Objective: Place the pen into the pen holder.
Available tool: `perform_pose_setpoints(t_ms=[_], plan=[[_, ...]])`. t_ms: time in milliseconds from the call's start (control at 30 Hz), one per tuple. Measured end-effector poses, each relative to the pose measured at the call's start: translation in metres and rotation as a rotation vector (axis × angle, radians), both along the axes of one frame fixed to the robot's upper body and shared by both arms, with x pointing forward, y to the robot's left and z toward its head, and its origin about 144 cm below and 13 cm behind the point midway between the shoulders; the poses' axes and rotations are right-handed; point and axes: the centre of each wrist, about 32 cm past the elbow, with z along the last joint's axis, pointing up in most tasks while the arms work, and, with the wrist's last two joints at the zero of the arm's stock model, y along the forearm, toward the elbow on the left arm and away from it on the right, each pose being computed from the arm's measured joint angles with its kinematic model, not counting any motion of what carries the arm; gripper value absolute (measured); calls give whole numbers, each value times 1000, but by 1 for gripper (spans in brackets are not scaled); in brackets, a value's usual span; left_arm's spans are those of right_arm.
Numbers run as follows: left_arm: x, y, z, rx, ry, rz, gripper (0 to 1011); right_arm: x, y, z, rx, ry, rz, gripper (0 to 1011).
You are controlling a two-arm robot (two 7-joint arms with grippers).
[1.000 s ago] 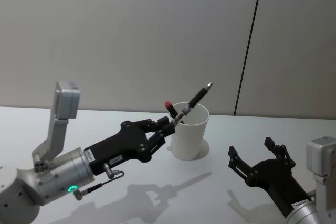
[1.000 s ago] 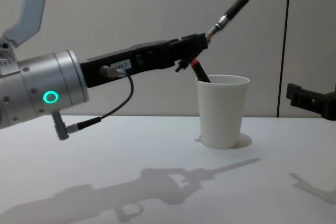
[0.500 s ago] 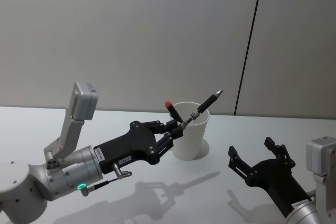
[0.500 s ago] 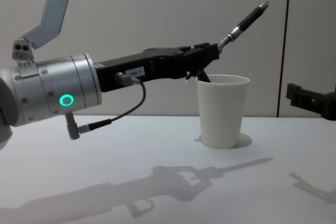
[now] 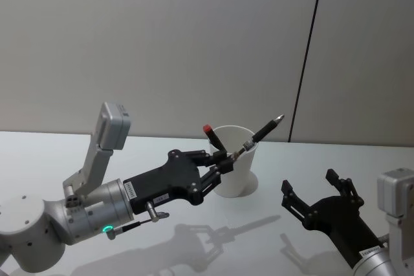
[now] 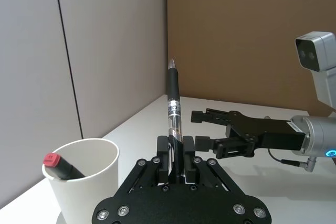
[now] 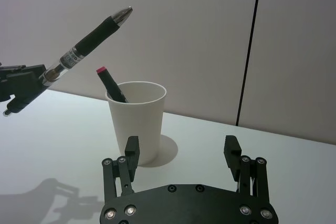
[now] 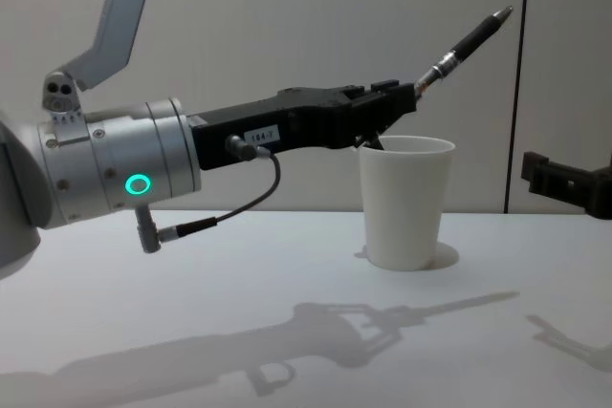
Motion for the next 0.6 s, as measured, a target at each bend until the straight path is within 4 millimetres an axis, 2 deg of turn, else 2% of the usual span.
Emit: perform_pose_setpoints(t_ms=[600], plan=[[5,-4,1,-1,-9,-45,168,0,0,0,1,0,0,1001]])
